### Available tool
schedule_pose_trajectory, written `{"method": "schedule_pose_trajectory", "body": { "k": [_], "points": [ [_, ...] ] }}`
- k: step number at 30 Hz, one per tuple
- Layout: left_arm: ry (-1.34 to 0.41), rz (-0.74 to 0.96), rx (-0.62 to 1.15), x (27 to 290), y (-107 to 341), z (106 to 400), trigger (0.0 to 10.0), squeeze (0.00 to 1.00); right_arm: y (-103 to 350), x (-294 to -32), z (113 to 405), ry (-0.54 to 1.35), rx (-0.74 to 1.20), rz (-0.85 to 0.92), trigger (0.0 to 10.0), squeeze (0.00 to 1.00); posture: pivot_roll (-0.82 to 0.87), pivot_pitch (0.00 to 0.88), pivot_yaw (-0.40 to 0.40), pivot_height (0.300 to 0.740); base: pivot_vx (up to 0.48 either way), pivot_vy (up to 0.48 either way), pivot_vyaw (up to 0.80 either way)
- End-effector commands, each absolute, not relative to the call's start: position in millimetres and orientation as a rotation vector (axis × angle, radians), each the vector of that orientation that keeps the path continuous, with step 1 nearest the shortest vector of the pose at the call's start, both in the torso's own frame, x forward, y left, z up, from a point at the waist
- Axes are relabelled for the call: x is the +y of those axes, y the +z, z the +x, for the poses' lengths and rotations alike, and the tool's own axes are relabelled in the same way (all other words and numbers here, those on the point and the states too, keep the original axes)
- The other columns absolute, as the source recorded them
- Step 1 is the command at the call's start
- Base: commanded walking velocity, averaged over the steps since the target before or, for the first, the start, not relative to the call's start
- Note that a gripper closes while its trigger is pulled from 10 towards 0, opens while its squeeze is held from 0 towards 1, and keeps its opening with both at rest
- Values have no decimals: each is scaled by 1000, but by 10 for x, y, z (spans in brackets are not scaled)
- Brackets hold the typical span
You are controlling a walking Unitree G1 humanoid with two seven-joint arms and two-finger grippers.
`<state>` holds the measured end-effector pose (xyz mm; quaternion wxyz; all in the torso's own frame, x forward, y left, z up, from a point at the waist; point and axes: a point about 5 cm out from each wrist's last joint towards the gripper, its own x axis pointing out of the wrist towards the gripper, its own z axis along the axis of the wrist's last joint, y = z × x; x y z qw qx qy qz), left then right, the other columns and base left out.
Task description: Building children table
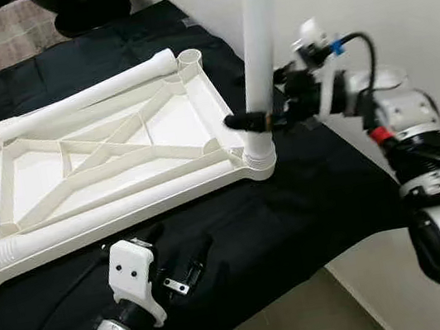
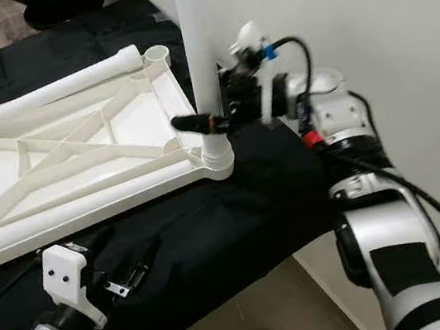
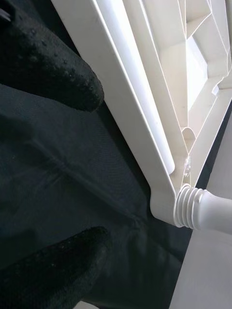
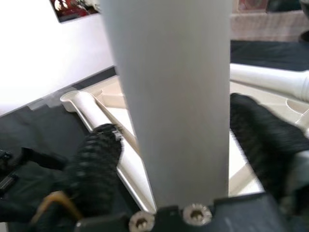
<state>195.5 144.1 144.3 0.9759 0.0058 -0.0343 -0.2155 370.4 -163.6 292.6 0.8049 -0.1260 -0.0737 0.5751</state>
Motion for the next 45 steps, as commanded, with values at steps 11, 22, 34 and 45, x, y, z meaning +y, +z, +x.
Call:
{"method": "schedule_pose_trajectory", "body": {
  "k": [11,22,34,45],
  "points": [
    [-455,18,-59,1438,1486,1908,10000,0,2825,-1819,3623,1332,-103,-252,0,0,69,229,-11,740,0,0,0],
    [-452,17,-65,1448,1421,1976,10000,0,1472,-1586,3291,63,187,-158,0,0,15,137,-49,740,0,0,0],
    [-457,22,-66,1449,1325,2145,10000,0,1699,-1292,3497,256,146,-126,10000,0,8,46,-71,740,0,0,0],
    [-468,10,-69,1436,1371,2079,10000,0,1966,-1427,3506,605,7,-152,10000,1000,30,123,-62,740,0,0,0]
  ]
}}
